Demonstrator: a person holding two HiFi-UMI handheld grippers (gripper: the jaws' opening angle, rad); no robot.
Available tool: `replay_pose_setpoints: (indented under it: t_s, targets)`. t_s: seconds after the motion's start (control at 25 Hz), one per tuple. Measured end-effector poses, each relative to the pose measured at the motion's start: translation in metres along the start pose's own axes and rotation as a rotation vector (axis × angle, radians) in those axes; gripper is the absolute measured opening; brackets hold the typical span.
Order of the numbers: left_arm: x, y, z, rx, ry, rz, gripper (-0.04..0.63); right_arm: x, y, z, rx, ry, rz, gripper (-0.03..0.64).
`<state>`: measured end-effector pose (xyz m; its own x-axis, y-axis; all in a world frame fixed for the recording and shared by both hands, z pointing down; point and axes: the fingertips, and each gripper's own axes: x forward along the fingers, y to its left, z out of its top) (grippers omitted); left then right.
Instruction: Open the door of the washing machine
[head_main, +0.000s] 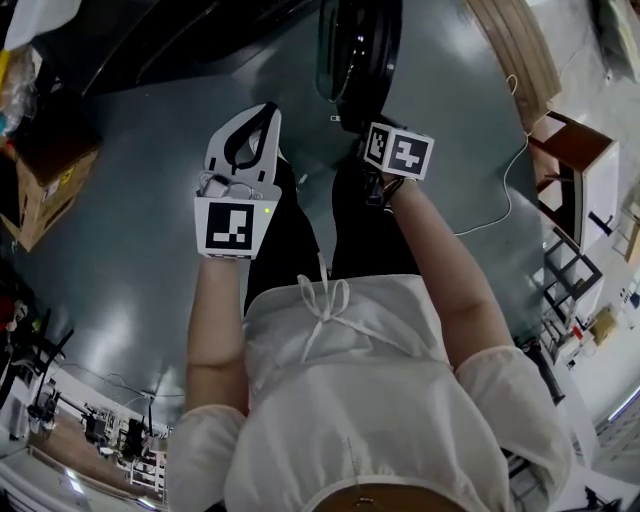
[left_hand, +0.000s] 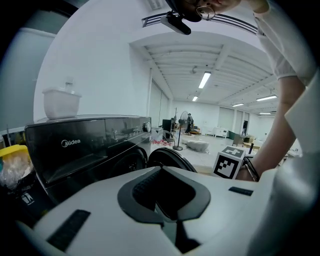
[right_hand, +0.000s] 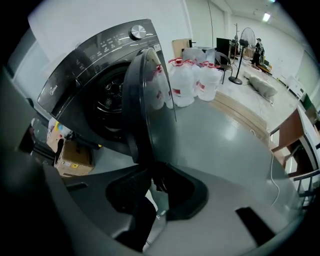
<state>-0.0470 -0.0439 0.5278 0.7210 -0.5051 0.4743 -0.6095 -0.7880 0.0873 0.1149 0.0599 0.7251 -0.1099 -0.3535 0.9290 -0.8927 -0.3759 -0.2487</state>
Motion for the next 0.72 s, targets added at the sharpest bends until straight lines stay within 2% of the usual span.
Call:
replay_pose_setpoints:
  t_s: [0.44,0.72]
  targets:
    - [0.058,-0.091,0.015,-0.008,-0.011,0.002,0.023,-0.021,-0.099,0.022,-0.100,-0.024,-0.011,0.083]
    - [0.087,-0.127,0.025,-0.013,-0.015,0.025,0.023,-0.033,-0.144,0.046,-0.169,-0.044,0.008,0.086]
